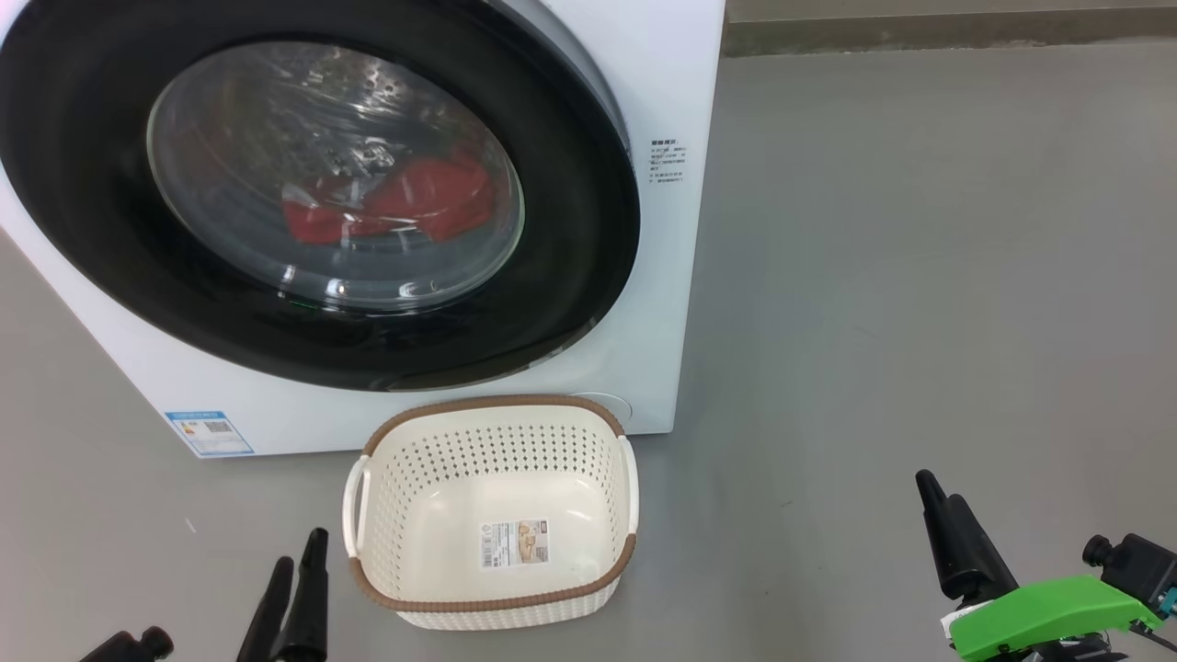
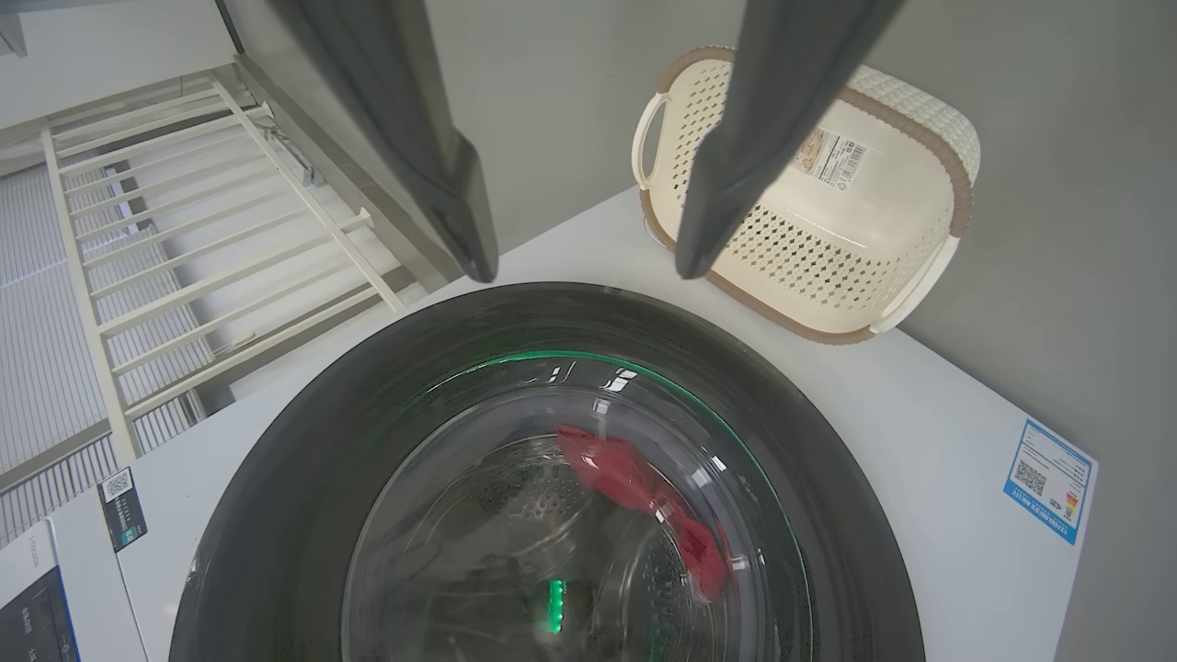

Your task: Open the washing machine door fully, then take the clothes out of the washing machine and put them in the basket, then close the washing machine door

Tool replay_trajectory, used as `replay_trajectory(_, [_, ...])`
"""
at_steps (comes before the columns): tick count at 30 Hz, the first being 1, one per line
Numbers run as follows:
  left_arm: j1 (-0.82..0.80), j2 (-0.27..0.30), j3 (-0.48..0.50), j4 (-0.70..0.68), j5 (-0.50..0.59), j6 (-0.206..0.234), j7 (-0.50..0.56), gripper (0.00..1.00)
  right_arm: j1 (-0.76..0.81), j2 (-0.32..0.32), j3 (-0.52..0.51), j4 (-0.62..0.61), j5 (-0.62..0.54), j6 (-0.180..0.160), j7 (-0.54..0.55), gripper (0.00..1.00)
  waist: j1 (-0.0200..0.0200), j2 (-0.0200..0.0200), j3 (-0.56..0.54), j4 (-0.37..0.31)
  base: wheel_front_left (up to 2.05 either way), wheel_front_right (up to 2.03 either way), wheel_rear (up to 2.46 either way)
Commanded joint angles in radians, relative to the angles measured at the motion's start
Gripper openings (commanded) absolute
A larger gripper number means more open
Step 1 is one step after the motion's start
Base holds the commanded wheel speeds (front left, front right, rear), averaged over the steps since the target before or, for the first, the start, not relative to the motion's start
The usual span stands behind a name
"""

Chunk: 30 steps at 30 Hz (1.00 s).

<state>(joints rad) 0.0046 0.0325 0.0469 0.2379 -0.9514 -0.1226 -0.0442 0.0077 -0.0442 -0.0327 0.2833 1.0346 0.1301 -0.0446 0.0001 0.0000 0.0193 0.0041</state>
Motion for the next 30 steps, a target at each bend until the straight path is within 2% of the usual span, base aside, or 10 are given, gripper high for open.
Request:
replay_trajectory(1, [-0.01, 0.015, 0.012, -0.038, 0.043, -0.004, -0.015, 1.0, -0.009, -0.019, 0.014, -0.034, -0.039, 0.0, -0.014, 1.0, -0.0001, 0.0, 0.0, 0.0, 0.0, 0.0, 0.0])
replay_trajectory(30, [0.021, 0.016, 0.008, -0.089, 0.402, 0.001, -0.097, 1.0, 0.019, -0.024, 0.037, -0.063, -0.336, 0.0, -0.097, 1.0, -0.0001, 0.0, -0.002, -0.01, 0.0, 0.0, 0.0])
